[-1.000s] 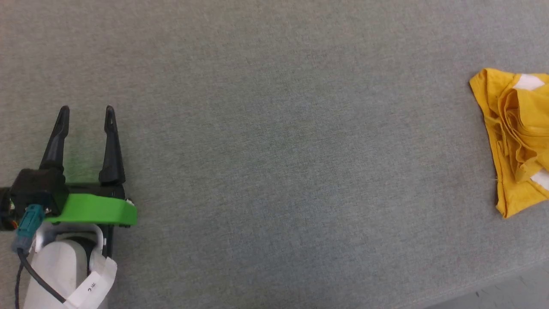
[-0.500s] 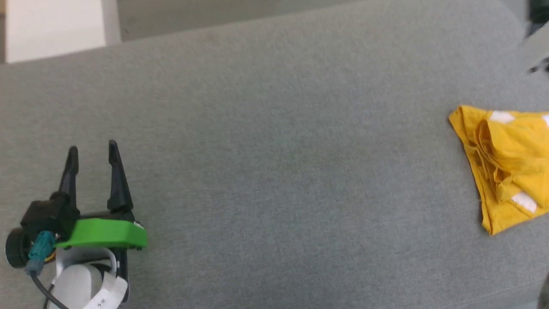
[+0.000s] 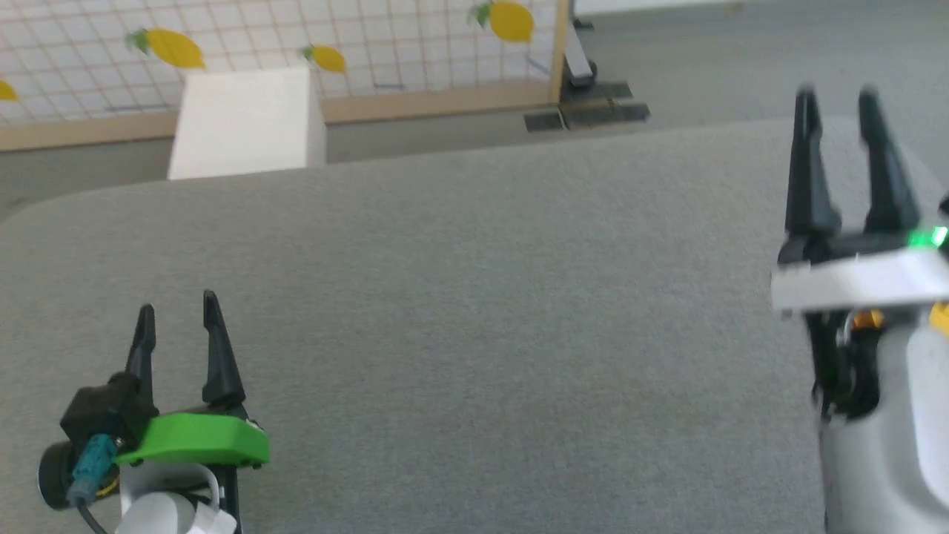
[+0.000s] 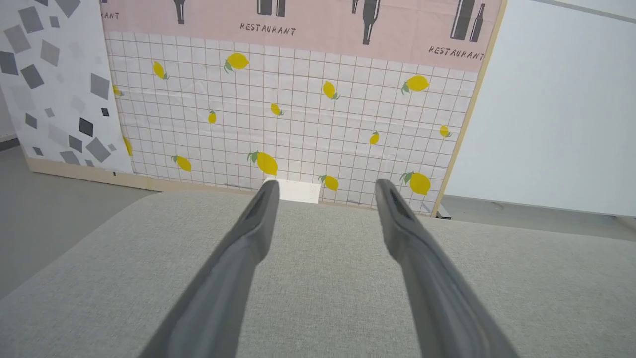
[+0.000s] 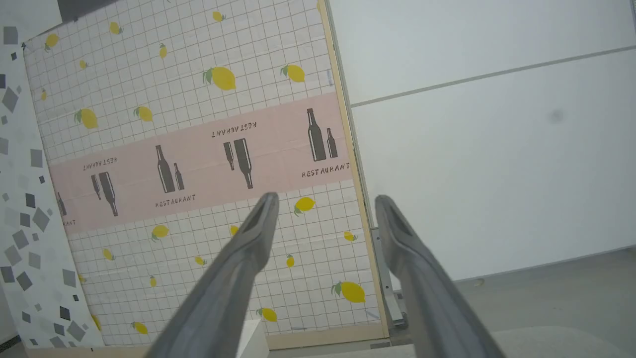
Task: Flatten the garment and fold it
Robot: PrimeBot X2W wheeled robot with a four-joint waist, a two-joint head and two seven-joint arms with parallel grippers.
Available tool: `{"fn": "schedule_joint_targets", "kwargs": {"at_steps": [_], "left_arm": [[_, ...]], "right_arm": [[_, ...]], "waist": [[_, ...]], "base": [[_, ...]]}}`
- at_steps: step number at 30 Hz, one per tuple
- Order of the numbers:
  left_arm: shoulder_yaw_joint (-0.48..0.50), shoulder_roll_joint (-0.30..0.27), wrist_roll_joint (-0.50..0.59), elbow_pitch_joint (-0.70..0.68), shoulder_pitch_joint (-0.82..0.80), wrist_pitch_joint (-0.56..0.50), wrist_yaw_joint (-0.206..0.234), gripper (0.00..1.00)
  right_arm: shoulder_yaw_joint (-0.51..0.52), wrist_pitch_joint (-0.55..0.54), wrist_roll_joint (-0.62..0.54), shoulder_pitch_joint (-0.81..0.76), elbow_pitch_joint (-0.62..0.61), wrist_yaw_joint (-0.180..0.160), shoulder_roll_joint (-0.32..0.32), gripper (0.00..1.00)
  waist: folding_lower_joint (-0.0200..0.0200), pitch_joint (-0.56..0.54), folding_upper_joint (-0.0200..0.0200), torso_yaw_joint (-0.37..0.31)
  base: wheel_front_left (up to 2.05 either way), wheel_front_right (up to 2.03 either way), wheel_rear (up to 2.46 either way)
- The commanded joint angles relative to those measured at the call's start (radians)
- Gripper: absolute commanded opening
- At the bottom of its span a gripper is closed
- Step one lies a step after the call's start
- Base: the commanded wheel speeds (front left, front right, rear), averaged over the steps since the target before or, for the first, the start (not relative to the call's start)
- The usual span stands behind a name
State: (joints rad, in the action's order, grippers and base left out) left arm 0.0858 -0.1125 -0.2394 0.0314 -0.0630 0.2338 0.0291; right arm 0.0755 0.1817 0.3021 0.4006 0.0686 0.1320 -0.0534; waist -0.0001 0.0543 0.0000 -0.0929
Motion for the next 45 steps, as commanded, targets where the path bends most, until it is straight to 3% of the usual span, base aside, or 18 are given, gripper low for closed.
{"fn": "schedule_joint_targets", "kwargs": {"at_steps": [1, 9, 20, 45], "left_arm": [[-0.003, 0.006, -0.01, 0.006, 0.017, 0.008, 0.007, 1.0], [-0.034, 0.022, -0.005, 0.03, 0.053, 0.013, 0.019, 1.0], [-0.079, 0.022, 0.018, 0.071, 0.087, 0.01, 0.023, 1.0], [-0.096, 0.013, -0.012, 0.115, 0.071, 0.001, 0.031, 1.0]], "right_arm": [[-0.009, 0.02, 0.048, -0.046, 0.019, -0.001, 0.002, 1.0], [-0.041, 0.069, 0.07, -0.219, 0.106, -0.001, 0.003, 1.0], [-0.045, 0.054, -0.145, -0.306, 0.145, -0.001, 0.003, 1.0], [-0.038, 0.012, -0.117, -0.325, 0.169, -0.001, 0.003, 1.0]], "waist": [[0.0001, -0.064, 0.0, 0.061], [0.0001, -0.085, 0.0, 0.068], [0.0001, -0.086, 0.0, 0.063], [0.0001, -0.076, 0.0, 0.06]], "base": [[0.0, 0.0, 0.0], [0.0, 0.0, 0.0], [0.0, 0.0, 0.0], [0.0, 0.0, 0.0]]}}
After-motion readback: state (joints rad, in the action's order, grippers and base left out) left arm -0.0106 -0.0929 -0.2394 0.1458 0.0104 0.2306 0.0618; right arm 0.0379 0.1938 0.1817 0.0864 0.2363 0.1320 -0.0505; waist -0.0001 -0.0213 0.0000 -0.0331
